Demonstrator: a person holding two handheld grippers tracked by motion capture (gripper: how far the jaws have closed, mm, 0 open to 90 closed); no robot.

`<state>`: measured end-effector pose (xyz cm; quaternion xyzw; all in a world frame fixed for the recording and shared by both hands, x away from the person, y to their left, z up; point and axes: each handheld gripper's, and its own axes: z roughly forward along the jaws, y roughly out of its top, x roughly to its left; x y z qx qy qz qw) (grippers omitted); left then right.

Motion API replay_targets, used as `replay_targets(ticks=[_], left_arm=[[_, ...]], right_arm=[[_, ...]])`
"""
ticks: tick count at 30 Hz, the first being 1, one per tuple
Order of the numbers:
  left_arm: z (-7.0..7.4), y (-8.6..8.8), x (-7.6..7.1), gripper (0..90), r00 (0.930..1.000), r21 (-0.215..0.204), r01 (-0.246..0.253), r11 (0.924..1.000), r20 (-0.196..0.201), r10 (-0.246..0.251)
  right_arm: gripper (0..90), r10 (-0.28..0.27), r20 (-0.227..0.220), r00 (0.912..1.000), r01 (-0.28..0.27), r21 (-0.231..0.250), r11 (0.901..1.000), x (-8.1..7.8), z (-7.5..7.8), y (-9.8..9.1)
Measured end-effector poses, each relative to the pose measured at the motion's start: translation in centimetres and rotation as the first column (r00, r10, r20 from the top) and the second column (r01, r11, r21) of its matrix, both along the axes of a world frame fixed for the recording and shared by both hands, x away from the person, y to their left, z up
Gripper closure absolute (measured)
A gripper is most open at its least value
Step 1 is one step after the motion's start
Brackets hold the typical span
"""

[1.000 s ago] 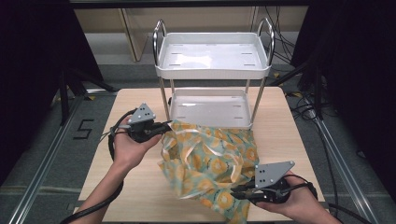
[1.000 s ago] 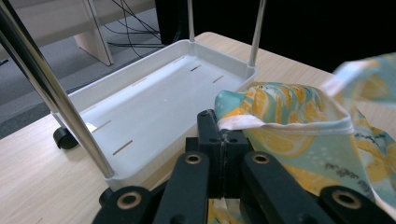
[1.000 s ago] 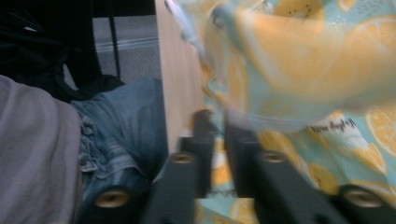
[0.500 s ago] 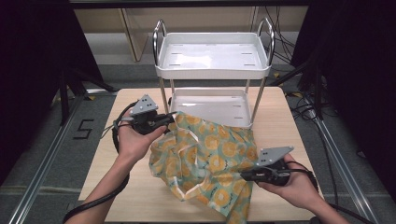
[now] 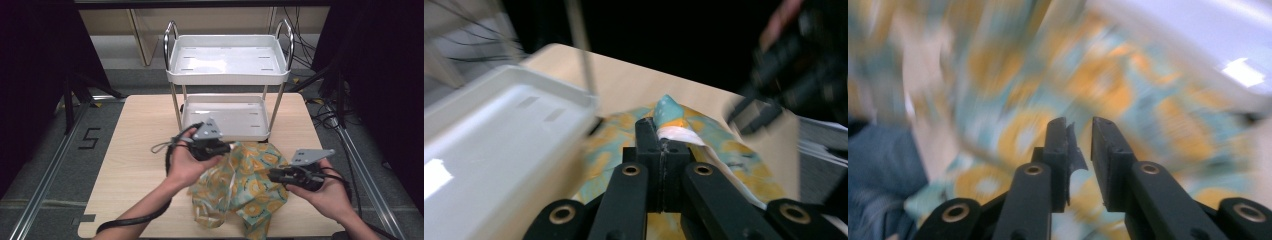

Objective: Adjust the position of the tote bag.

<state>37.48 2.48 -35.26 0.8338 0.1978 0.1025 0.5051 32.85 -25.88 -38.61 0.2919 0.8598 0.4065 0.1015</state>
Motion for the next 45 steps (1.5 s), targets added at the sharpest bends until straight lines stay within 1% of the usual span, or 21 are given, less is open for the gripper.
replay_targets(ticks=[2,4,7,10,12,14,16,18,20,25,26,28,29,30,33,37,38,40,41,43,45], left_arm=[[-1.2,-1.9,-0.6,89.6,0.9998,-0.003,0.012,0.9999,-0.018,-0.012],[-2.3,-3.4,-1.1,89.6,0.9986,0.021,0.044,0.9988,-0.03,-0.043],[-3.9,-5.0,-2.1,89.6,0.9964,0.071,0.083,0.994,-0.024,-0.081],[-5.5,-6.0,-3.0,89.6,0.9932,0.125,0.115,0.9855,-0.033,-0.111],[-6.4,-6.1,-3.3,89.4,0.9918,0.142,0.125,0.9818,-0.044,-0.12],[-7.1,-6.1,-3.7,89.1,0.9909,0.143,0.128,0.9814,-0.061,-0.12],[-7.5,-5.9,-4.2,80.3,0.9873,0.157,0.153,0.9756,-0.068,-0.144],[-7.5,-5.7,-4.5,77.7,0.9867,0.158,0.157,0.9748,-0.067,-0.148],[-7.1,-5.3,-4.8,70.2,0.99,0.144,0.138,0.9799,-0.052,-0.132],[-4.9,-3.2,-5.3,51.2,0.9967,0.144,0.081,0.9863,0.002,-0.082],[-4.6,-2.6,-5.4,50.2,0.9973,0.141,0.071,0.9874,0.007,-0.073],[-4.4,-2.1,-5.5,50.3,0.9978,0.146,0.061,0.9874,0.014,-0.064],[-4.4,-1.7,-5.4,50.4,0.997,0.174,0.073,0.9822,0.012,-0.076],[-4.6,-1.6,-5.5,50.5,0.9983,0.16,0.056,0.9856,0.007,-0.058],[-4.9,-1.1,-5.4,52.4,0.9978,0.191,0.066,0.9794,-0.007,-0.066],[-5.6,-1.2,-5.7,54.8,0.9966,0.178,0.08,0.9808,-0.036,-0.074],[-5.6,-1.1,-5.7,55.1,0.995,0.2,0.099,0.9748,-0.037,-0.093],[-5.8,-1.0,-5.9,55.4,0.9953,0.194,0.094,0.9765,-0.041,-0.088],[-5.8,-0.9,-6.0,55.4,0.9956,0.183,0.089,0.9791,-0.046,-0.082],[-5.7,-0.4,-6.0,54.2,0.997,0.177,0.073,0.9814,-0.038,-0.068],[-5.3,0.5,-6.0,51.1,0.999,0.173,0.043,0.984,-0.024,-0.039]], right_arm=[[75.7,-0.057,0.028,0.998,0.055,0.044,0.9975,-0.1,1.5,-0.9],[72.2,-0.108,0.091,0.99,0.1,0.088,0.9911,0.1,3.1,-1.7],[70.5,-0.106,0.097,0.9897,0.098,0.084,0.9917,0.2,3.7,-1.7],[67.7,-0.077,0.082,0.9937,0.071,0.072,0.9948,0.5,3.4,-1.2],[65.7,-0.063,0.03,0.9976,0.061,0.055,0.9966,0.4,2.4,-0.6],[65.5,-0.053,0.024,0.9983,0.052,0.048,0.9975,0.4,2.1,-0.5],[65.4,-0.049,0.0,0.9988,0.049,0.034,0.9982,0.4,1.4,-0.4],[65.4,-0.055,-0.01,0.9984,0.055,0.039,0.9977,0.3,1.1,-0.3],[64.9,-0.044,-0.033,0.9985,0.044,0.027,0.9986,0.4,0.9,0.0],[61.3,0.011,-0.05,0.9987,-0.01,0.018,0.9998,0.5,0.6,1.1],[60.3,0.034,-0.049,0.9982,-0.032,0.029,0.9991,0.7,0.5,1.3],[55.5,0.018,-0.06,0.998,-0.015,0.052,0.9985,0.7,0.6,2.0],[53.6,0.025,-0.058,0.998,-0.022,0.058,0.9981,0.8,0.6,2.3],[51.8,0.027,-0.067,0.9974,-0.023,0.059,0.998,0.9,0.6,2.6],[45.9,0.063,-0.101,0.9929,-0.057,0.057,0.9967,1.2,0.3,3.5],[40.9,0.082,-0.143,0.9864,-0.077,0.04,0.9962,1.9,-0.4,4.5],[42.1,0.071,-0.164,0.9839,-0.066,0.037,0.9971,2.0,-0.7,4.7],[54.5,0.079,-0.193,0.9781,-0.075,0.025,0.9969,2.5,-1.3,4.9],[63.4,0.079,-0.234,0.969,-0.073,0.035,0.9967,2.4,-1.5,5.1],[88.2,0.104,-0.238,0.9657,-0.102,0.02,0.9946,2.5,-1.8,5.2],[90.0,0.11,-0.244,0.9634,-0.112,0.007,0.9937,2.4,-1.7,5.2]])
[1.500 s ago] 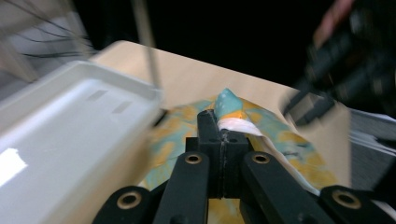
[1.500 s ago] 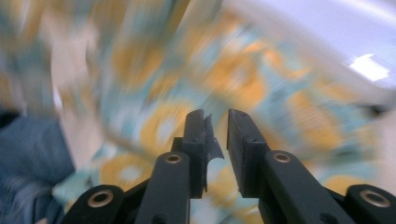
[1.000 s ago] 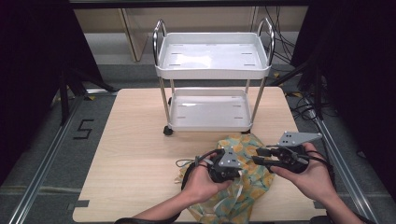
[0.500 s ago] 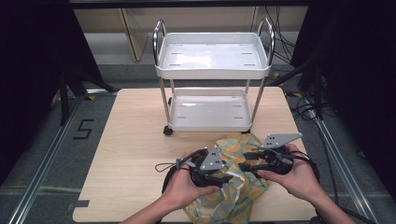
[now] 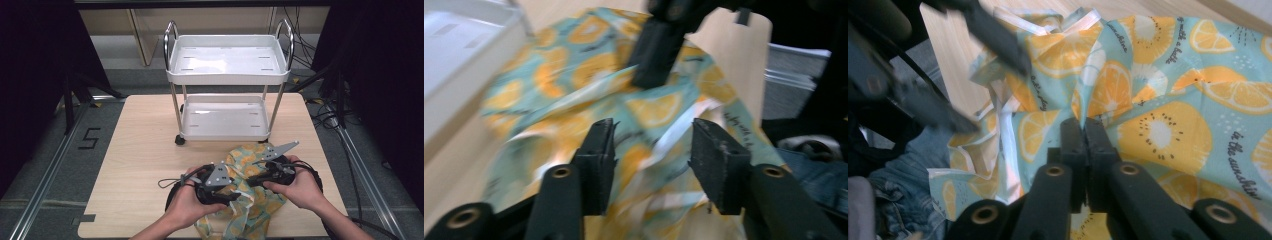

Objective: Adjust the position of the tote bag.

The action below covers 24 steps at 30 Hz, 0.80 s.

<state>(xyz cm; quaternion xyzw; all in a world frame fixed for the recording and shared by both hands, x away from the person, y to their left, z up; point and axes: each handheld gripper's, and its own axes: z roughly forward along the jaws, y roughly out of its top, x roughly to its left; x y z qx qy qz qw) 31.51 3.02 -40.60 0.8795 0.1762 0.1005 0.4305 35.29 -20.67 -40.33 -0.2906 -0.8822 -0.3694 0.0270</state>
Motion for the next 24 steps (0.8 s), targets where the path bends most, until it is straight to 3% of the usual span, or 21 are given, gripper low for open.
replay_targets(ticks=[2,3,4,5,7,9,10,11,12,13,15,16,18,19,20,22,23,24], left_arm=[[0.4,1.7,0.1,45.6,0.9973,-0.038,-0.071,0.9968,0.018,0.071],[0.5,2.6,0.2,38.9,0.9944,-0.045,-0.101,0.9939,0.027,0.102],[0.7,3.7,0.5,38.9,0.9934,-0.018,-0.109,0.9939,0.035,0.109],[0.5,4.6,0.7,36.4,0.9895,-0.028,-0.14,0.9897,0.031,0.141],[0.0,6.6,1.1,31.6,0.9823,-0.026,-0.186,0.9822,-0.028,0.185],[-0.5,7.9,1.4,30.5,0.9822,-0.033,-0.182,0.9828,-0.054,0.18],[-0.9,8.4,1.3,29.4,0.9765,-0.021,-0.202,0.9792,-0.081,0.2],[-1.4,8.7,1.2,27.5,0.9774,-0.041,-0.187,0.9816,-0.109,0.181],[-2.0,9.1,1.2,25.3,0.9768,-0.036,-0.172,0.9845,-0.136,0.165],[-2.8,9.4,1.0,25.1,0.9664,-0.057,-0.179,0.9822,-0.197,0.165],[-4.0,9.8,1.0,23.1,0.962,-0.044,-0.146,0.9883,-0.239,0.131],[-4.6,9.8,0.9,21.1,0.9545,-0.027,-0.138,0.9901,-0.271,0.125],[-5.4,9.8,0.8,19.0,0.9514,0.001,-0.112,0.9937,-0.289,0.108],[-5.6,9.9,0.9,17.8,0.9536,0.016,-0.083,0.9964,-0.289,0.084],[-5.8,9.8,0.9,16.8,0.9482,0.007,-0.084,0.9964,-0.307,0.082],[-6.0,9.6,1.2,16.4,0.9481,-0.001,-0.05,0.9987,-0.314,0.047],[-6.2,9.3,1.3,16.6,0.9404,-0.005,-0.062,0.9981,-0.335,0.056],[-6.4,9.1,1.6,16.6,0.9411,-0.009,-0.045,0.999,-0.336,0.039]], right_arm=[[90.0,0.009,0.038,0.9992,-0.009,0.007,0.9999,0.0,0.3,-0.3],[90.0,-0.018,0.057,0.9982,0.016,0.036,0.9992,-0.2,1.1,-1.1],[90.0,-0.018,0.057,0.9982,0.016,0.036,0.9992,-0.2,1.1,-1.1],[90.0,-0.033,0.058,0.9978,0.029,0.054,0.9981,-0.2,1.6,-1.6],[90.0,-0.053,0.084,0.9951,0.047,0.069,0.9965,-0.2,2.6,-2.7],[90.0,-0.076,0.106,0.9914,0.067,0.084,0.9942,-0.1,3.2,-3.8],[90.0,-0.088,0.113,0.9897,0.079,0.081,0.9936,-0.1,3.4,-4.2],[90.0,-0.095,0.118,0.9885,0.086,0.082,0.993,-0.2,3.5,-4.6],[90.0,-0.105,0.116,0.9876,0.096,0.082,0.992,-0.1,3.6,-5.0],[90.0,-0.122,0.125,0.9847,0.112,0.081,0.9904,-0.1,3.7,-5.4],[90.0,-0.142,0.131,0.9811,0.133,0.076,0.9882,0.1,3.8,-6.2],[90.0,-0.153,0.133,0.9792,0.144,0.075,0.9867,0.1,3.7,-6.6],[90.0,-0.164,0.131,0.9778,0.155,0.071,0.9853,0.1,3.7,-7.3],[90.0,-0.173,0.127,0.9767,0.165,0.071,0.9837,0.0,3.6,-7.6],[90.0,-0.195,0.117,0.9739,0.187,0.073,0.9796,-0.3,3.6,-7.8],[90.0,-0.217,0.085,0.9725,0.211,0.077,0.9745,-0.6,3.6,-8.4],[90.0,-0.219,0.099,0.9707,0.212,0.074,0.9744,-0.7,3.4,-9.1],[90.0,-0.219,0.099,0.9707,0.212,0.074,0.9744,-0.7,3.4,-9.1]])
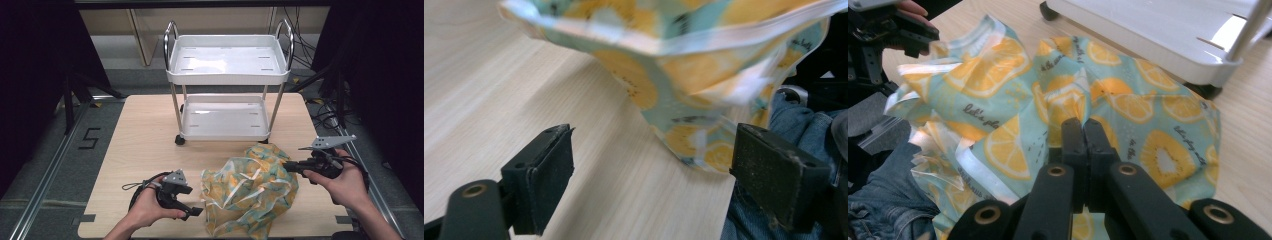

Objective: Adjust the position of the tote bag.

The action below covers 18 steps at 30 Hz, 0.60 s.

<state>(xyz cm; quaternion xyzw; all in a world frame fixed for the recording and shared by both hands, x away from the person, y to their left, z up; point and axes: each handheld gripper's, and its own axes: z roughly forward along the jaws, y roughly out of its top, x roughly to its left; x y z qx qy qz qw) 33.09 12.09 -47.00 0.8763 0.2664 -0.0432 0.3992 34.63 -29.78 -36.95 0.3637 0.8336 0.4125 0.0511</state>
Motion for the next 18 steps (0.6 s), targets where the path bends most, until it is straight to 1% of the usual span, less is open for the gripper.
replay_targets(ticks=[1,2,3,4,5,6,7,8,9,10,11,12,13,14,15,16,17,18], left_arm=[[-0.2,-0.4,0.3,17.0,1.0,-0.003,0.001,1.0,-0.009,-0.001],[-0.3,-0.7,0.5,17.0,0.9998,-0.004,-0.006,1.0,-0.02,0.006],[-0.4,-1.0,0.9,17.2,0.9998,-0.011,0.01,0.9999,-0.02,-0.011],[-0.4,-1.3,1.3,17.2,0.9996,-0.026,0.015,0.9996,-0.023,-0.016],[-0.3,-1.6,1.7,17.2,0.9994,-0.049,0.033,0.9983,-0.01,-0.033],[-0.2,-1.8,2.1,17.0,0.9994,-0.065,0.025,0.9976,-0.021,-0.026],[0.0,-1.9,2.4,17.0,0.9991,-0.085,0.024,0.9961,-0.033,-0.027],[0.1,-2.1,2.6,17.2,0.9988,-0.122,0.024,0.9923,-0.041,-0.029],[0.4,-2.3,2.8,17.4,0.9975,-0.179,0.034,0.9833,-0.054,-0.045],[0.4,-2.3,2.8,17.2,0.9975,-0.179,0.034,0.9833,-0.054,-0.045],[0.6,-2.4,2.7,17.2,0.9964,-0.202,0.038,0.9787,-0.067,-0.052],[0.7,-2.5,2.6,17.6,0.9964,-0.213,0.033,0.9765,-0.07,-0.049],[0.8,-2.8,2.4,17.4,0.9954,-0.22,0.05,0.9743,-0.068,-0.067],[1.0,-3.0,2.0,17.0,0.9953,-0.212,0.065,0.9751,-0.056,-0.079],[1.0,-3.2,1.5,16.6,0.9942,-0.203,0.09,0.975,-0.039,-0.1],[1.0,-3.3,1.3,16.3,0.993,-0.192,0.106,0.9757,-0.03,-0.114],[1.0,-3.5,1.1,16.3,0.993,-0.197,0.104,0.9748,-0.034,-0.113],[0.9,-3.8,0.9,16.4,0.9926,-0.209,0.106,0.9722,-0.035,-0.116]], right_arm=[[90.0,-0.017,-0.008,0.9998,0.017,0.008,0.9998,-0.1,0.0,-0.2],[90.0,-0.022,-0.005,0.9998,0.022,0.01,0.9997,-0.1,0.0,-0.6],[90.0,-0.025,0.006,0.9997,0.025,0.008,0.9996,-0.2,0.1,-1.1],[90.0,-0.025,0.006,0.9997,0.025,0.008,0.9996,-0.2,0.1,-1.1],[90.0,-0.042,0.001,0.9991,0.042,0.016,0.999,-0.3,0.2,-1.4],[90.0,-0.037,0.004,0.9993,0.037,0.012,0.9993,-0.3,0.2,-1.7],[90.0,-0.046,-0.001,0.9989,0.046,0.002,0.9989,-0.4,0.2,-2.0],[90.0,-0.048,-0.001,0.9988,0.048,0.003,0.9988,-0.4,0.2,-2.2],[90.0,-0.051,0.0,0.9987,0.051,-0.009,0.9987,-0.4,0.0,-2.7],[90.0,-0.051,0.0,0.9987,0.051,-0.009,0.9987,-0.4,0.0,-2.7],[90.0,-0.055,-0.011,0.9984,0.055,-0.008,0.9984,-0.5,0.0,-2.8],[90.0,-0.048,0.003,0.9989,0.048,-0.009,0.9988,-0.3,-0.1,-3.0],[90.0,-0.057,-0.003,0.9984,0.057,-0.015,0.9982,-0.4,-0.1,-3.0],[90.0,-0.055,0.008,0.9985,0.055,-0.021,0.9983,-0.3,-0.1,-3.2],[90.0,-0.057,0.01,0.9983,0.057,-0.022,0.9981,-0.3,-0.1,-3.1],[90.0,-0.065,0.009,0.9979,0.065,-0.015,0.9978,-0.3,-0.1,-3.1],[90.0,-0.061,-0.008,0.9981,0.061,-0.004,0.9981,-0.4,0.0,-2.9],[90.0,-0.065,0.013,0.9978,0.065,-0.01,0.9978,-0.3,0.0,-2.9]])
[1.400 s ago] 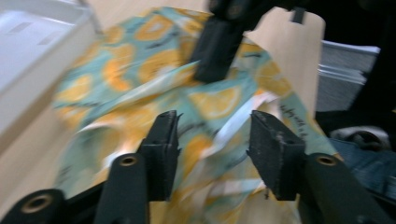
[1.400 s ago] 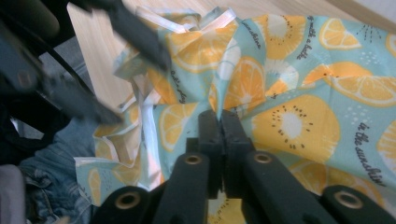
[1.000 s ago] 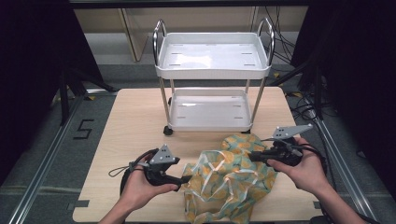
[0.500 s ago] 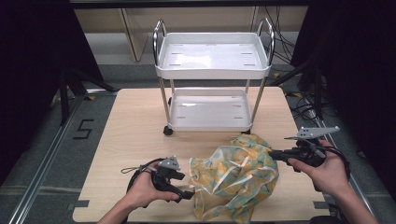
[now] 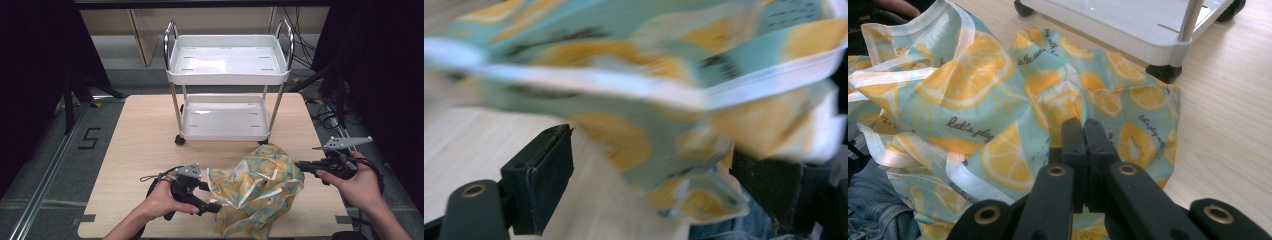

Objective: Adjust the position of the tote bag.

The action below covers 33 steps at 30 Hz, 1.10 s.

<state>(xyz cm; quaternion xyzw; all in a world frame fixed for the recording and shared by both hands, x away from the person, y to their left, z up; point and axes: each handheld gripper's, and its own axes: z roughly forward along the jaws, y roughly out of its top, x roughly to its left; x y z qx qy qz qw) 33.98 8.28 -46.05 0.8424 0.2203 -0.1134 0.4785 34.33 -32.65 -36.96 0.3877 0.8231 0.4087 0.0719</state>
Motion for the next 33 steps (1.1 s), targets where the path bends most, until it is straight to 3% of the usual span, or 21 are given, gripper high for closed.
replay_targets(ticks=[2,5,6,9,11,12,13,17,20,22,23,24,26,27,29,30,31,32,33], left_arm=[[-0.2,-0.5,-0.2,18.5,0.9999,0.007,0.004,1.0,0.011,-0.004],[-0.4,-1.2,0.0,29.1,0.9998,-0.012,-0.016,0.9998,0.011,0.016],[-0.5,-1.3,0.2,37.7,0.9998,-0.009,-0.01,0.9999,0.019,0.01],[-0.6,-1.2,0.9,53.8,0.999,-0.002,-0.045,0.999,0.002,0.045],[-0.6,-1.0,1.5,63.9,0.9985,0.005,-0.052,0.9986,0.015,0.052],[-0.7,-0.9,1.6,69.0,0.998,0.005,-0.063,0.998,0.008,0.063],[-0.7,-0.9,1.7,75.9,0.9978,-0.001,-0.067,0.9977,0.0,0.067],[-0.3,-0.6,2.0,87.0,0.9973,0.004,-0.073,0.9973,-0.001,0.073],[0.1,0.1,2.2,89.2,0.9942,0.003,-0.107,0.9943,0.009,0.107],[0.6,0.8,2.5,89.5,0.9891,-0.005,-0.143,0.9898,0.035,0.143],[0.8,1.1,2.7,89.5,0.9874,-0.018,-0.152,0.9882,0.04,0.153],[1.2,1.5,2.8,89.5,0.9808,-0.015,-0.19,0.9816,0.041,0.191],[1.9,2.5,3.2,89.6,0.9659,-0.019,-0.244,0.9696,0.084,0.245],[2.3,3.0,3.3,89.6,0.9513,-0.011,-0.283,0.959,0.123,0.282],[2.8,3.7,3.2,89.6,0.9365,-0.027,-0.313,0.9495,0.159,0.313],[3.0,3.9,3.1,89.6,0.933,-0.023,-0.313,0.9495,0.18,0.312],[3.1,3.9,2.4,89.5,0.9284,-0.009,-0.301,0.9534,0.225,0.296],[3.1,3.9,2.4,89.4,0.9284,-0.009,-0.301,0.9534,0.225,0.296],[2.9,3.6,2.0,89.4,0.9298,-0.006,-0.284,0.9587,0.242,0.277]], right_arm=[[90.0,0.009,0.003,1.0,-0.009,-0.007,0.9999,0.1,0.1,0.2],[90.0,0.015,-0.013,0.9998,-0.015,-0.011,0.9998,0.1,0.2,0.7],[90.0,0.021,0.021,0.9996,-0.02,-0.028,0.9994,0.3,0.2,0.7],[90.0,0.022,0.025,0.9995,-0.022,-0.012,0.9997,0.4,-0.1,0.9],[90.0,0.023,0.007,0.9997,-0.023,-0.031,0.9993,0.3,0.1,0.7],[90.0,0.017,-0.012,0.9998,-0.017,-0.015,0.9997,0.2,0.0,0.8],[90.0,0.016,-0.005,0.9999,-0.016,-0.01,0.9998,0.2,-0.2,0.9],[90.0,0.016,-0.014,0.9998,-0.016,-0.01,0.9998,0.2,-0.2,1.1],[90.0,0.045,0.018,0.9988,-0.045,-0.029,0.9986,0.3,-0.2,1.1],[90.0,0.027,-0.017,0.9995,-0.027,0.002,0.9996,0.0,-0.1,1.5],[90.0,0.038,-0.011,0.9992,-0.038,0.004,0.9993,0.0,-0.1,1.5],[90.0,0.042,0.001,0.9991,-0.042,0.004,0.9991,-0.1,-0.1,1.5],[90.0,0.069,0.023,0.9974,-0.069,0.008,0.9976,-0.2,0.0,1.5],[90.0,0.102,0.032,0.9943,-0.102,-0.002,0.9948,-0.2,-0.1,1.4],[90.0,0.157,-0.002,0.9876,-0.157,-0.013,0.9875,-0.7,-0.7,1.2],[90.0,0.157,-0.002,0.9876,-0.157,-0.013,0.9875,-0.7,-0.7,1.2],[90.0,0.2,-0.052,0.9785,-0.203,-0.061,0.9773,-0.8,-1.8,0.9],[90.0,0.2,-0.052,0.9785,-0.203,-0.061,0.9773,-0.8,-1.8,0.9],[90.0,0.197,-0.092,0.976,-0.204,-0.068,0.9766,-0.9,-2.4,0.8]])
